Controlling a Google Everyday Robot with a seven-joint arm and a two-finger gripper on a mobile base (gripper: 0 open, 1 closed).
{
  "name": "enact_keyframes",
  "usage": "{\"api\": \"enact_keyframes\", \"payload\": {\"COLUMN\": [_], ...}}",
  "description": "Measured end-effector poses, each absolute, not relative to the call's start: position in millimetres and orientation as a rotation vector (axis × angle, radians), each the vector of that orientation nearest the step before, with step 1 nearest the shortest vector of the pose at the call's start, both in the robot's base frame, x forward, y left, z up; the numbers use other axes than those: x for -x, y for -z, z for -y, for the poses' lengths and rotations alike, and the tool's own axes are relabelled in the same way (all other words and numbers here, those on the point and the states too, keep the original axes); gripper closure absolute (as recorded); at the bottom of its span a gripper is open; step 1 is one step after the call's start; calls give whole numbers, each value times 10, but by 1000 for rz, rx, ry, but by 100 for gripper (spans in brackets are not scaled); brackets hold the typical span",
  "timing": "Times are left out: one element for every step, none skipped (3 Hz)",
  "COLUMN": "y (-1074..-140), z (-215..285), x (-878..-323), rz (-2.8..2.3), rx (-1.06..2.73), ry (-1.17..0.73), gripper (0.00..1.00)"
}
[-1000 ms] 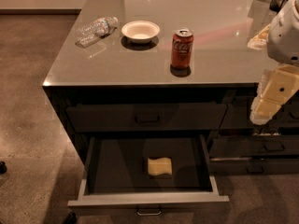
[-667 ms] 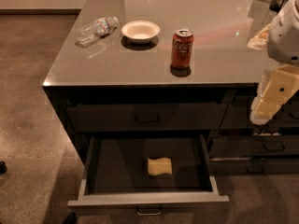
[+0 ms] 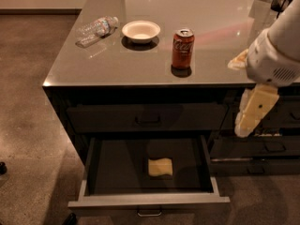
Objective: Pick sponge from middle drawer and place on counter
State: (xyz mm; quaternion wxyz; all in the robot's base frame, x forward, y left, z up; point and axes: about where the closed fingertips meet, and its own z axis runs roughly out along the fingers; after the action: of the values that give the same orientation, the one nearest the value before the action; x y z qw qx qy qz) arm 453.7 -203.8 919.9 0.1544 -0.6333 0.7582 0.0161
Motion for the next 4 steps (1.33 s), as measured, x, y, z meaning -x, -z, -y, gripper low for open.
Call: {"api": "enact_keyframes", "payload": {"y": [-8792, -8321, -8098, -8101], "z": [2066, 2140, 2215, 2212], "x": [-4604, -4438, -4432, -4435], "rz": [-2168, -2131, -2125, -2124], "rx": [1819, 1817, 1778, 1778], "ry": [-10, 12, 50, 51], "gripper": [0, 0, 0, 0]}}
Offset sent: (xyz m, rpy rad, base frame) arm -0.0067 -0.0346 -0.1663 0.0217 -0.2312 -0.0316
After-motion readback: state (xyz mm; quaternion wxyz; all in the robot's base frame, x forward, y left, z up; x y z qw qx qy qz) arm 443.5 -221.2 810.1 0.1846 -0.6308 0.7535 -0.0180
